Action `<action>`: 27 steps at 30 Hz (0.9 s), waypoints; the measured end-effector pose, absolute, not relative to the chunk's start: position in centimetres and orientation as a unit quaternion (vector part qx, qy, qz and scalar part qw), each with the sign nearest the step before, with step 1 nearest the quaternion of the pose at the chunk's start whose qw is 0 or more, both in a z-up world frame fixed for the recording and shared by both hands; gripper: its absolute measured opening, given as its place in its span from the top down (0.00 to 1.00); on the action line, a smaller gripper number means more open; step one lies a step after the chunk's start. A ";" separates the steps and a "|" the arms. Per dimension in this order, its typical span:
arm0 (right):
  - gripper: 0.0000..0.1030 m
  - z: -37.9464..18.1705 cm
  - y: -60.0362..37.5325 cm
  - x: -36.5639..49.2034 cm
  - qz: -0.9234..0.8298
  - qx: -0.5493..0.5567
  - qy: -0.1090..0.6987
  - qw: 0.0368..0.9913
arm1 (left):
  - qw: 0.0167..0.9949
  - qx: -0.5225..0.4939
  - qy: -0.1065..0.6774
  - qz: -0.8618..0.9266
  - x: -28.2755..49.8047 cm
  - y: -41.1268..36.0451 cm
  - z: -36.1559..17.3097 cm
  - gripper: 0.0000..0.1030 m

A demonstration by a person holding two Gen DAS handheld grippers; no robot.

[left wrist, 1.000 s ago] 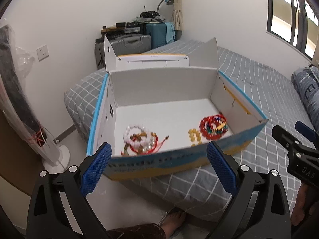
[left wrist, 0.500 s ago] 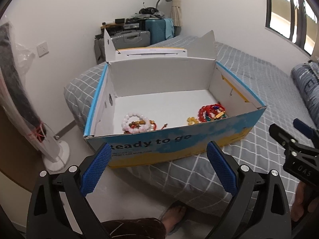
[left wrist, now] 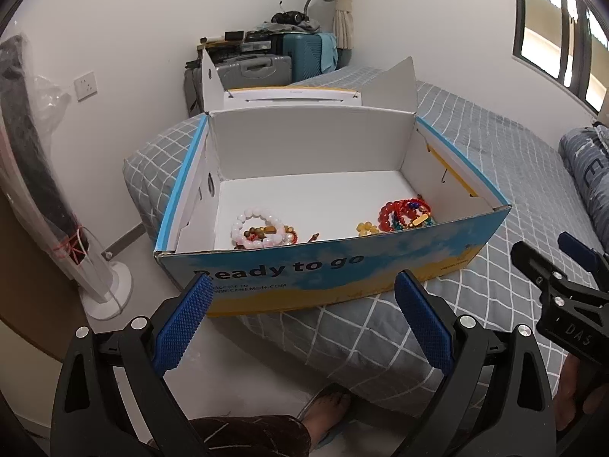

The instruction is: Organize jewelry

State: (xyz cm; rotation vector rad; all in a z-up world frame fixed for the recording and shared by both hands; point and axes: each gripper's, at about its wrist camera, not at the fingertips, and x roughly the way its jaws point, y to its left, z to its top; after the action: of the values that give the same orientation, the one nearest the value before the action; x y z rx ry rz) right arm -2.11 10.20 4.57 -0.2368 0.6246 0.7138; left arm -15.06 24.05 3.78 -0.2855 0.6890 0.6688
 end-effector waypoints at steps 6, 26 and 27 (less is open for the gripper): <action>0.09 4.5 10.2 -2.1 0.342 -0.117 0.301 0.883 | 0.880 -0.138 0.325 0.319 -15.2 24.0 3.8 0.08; 0.09 4.4 10.2 -2.3 0.345 -0.120 0.300 0.881 | 0.876 -0.141 0.336 0.315 -14.8 24.0 3.7 0.05; 0.09 4.4 10.2 -2.4 0.345 -0.120 0.300 0.881 | 0.876 -0.142 0.336 0.315 -14.9 24.1 3.7 0.05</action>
State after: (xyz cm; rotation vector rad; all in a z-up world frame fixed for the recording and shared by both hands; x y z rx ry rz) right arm -2.35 10.16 4.43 -0.2492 0.6250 0.7187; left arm -14.90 24.05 3.69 -0.2964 0.7009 0.6578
